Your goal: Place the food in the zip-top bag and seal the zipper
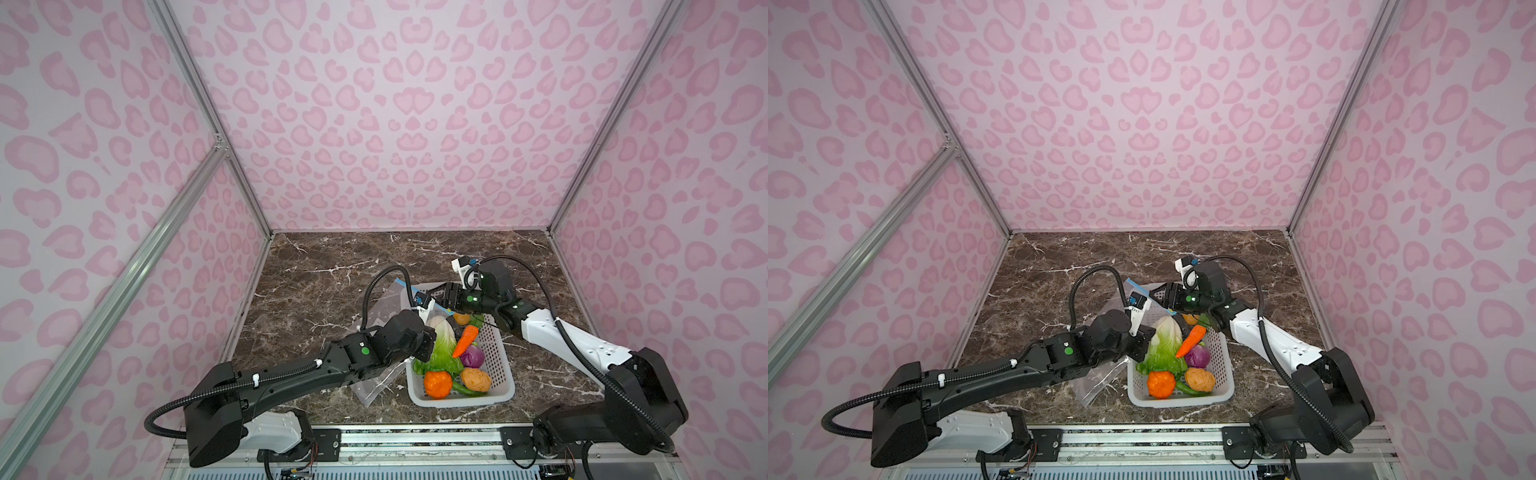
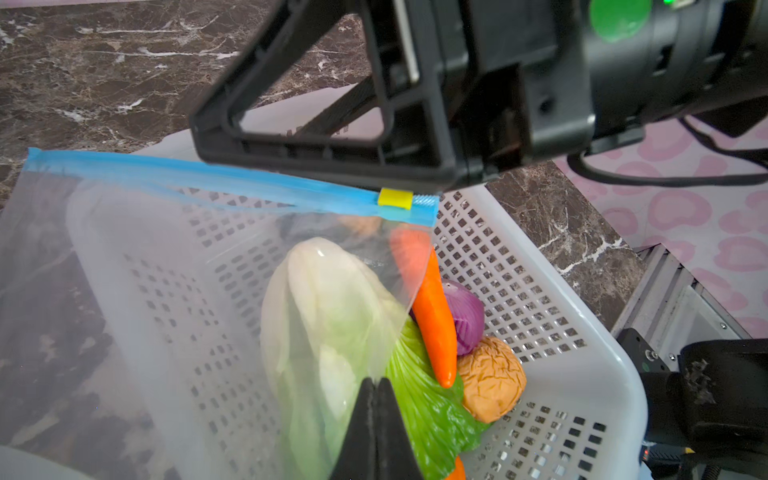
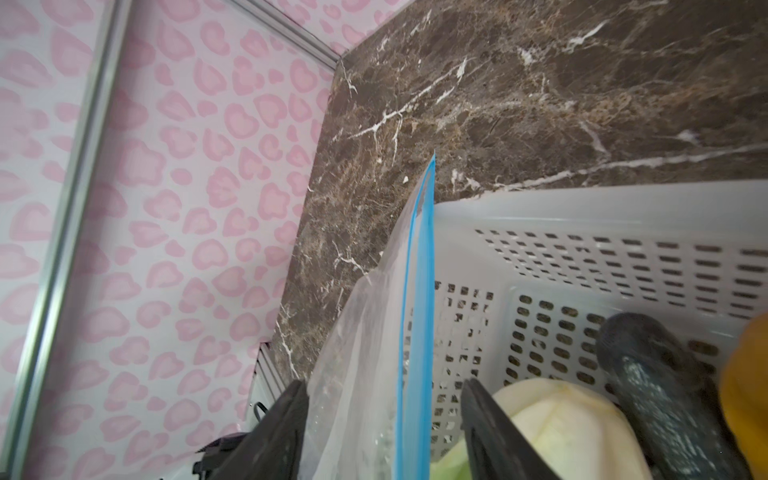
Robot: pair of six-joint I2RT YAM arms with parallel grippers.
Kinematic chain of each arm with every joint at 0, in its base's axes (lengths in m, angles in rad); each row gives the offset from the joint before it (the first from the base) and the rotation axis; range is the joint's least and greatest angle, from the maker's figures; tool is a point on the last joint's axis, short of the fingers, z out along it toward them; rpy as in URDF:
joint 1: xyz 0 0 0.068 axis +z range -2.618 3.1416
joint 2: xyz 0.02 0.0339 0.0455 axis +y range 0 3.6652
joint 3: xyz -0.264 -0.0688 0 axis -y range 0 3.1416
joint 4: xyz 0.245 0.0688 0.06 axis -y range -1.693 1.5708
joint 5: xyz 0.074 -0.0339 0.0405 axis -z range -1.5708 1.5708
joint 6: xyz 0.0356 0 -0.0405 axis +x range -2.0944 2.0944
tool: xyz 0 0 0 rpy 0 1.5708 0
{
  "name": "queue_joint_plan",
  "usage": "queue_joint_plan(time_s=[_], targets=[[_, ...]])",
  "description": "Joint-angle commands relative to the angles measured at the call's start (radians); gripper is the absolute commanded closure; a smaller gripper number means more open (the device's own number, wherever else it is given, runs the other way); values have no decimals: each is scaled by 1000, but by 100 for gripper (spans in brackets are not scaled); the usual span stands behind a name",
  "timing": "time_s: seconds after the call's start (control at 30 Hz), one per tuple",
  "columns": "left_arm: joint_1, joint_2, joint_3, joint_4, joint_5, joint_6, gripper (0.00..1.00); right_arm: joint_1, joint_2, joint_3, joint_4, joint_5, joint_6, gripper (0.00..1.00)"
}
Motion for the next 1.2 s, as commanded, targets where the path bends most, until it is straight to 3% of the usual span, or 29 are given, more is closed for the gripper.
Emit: queue_joint_plan(time_s=[0.0,0.23,0.27,0.33,0.43,0.53,0.73,0.83,0.97,1.17], targets=[[-2,1,8,22,-5,7,97,13,0,7,-135,57,-113,51],[-2,-57,27,1,-79,6,97,14,14,59,-122,63,-141,97],[-1,-68,29,-1,-90,11,96,13,21,72,-130,62,-146,100],[2,-86,45,-30,-125,14,81,15,32,95,-134,47,-151,100],[16,-130,54,-63,-180,4,49,14,40,130,-130,35,-162,100],[70,-190,48,-77,-192,-19,32,12,47,191,-143,35,-187,100],[210,-252,38,-96,-147,-91,24,23,27,265,-228,143,-271,100],[242,-241,36,-85,-122,-130,21,42,-45,164,-166,249,-248,100],[259,-176,51,-51,-46,-197,20,153,-167,-46,-8,460,-220,100],[264,7,201,-104,85,-259,18,281,-259,-220,162,619,-240,100]])
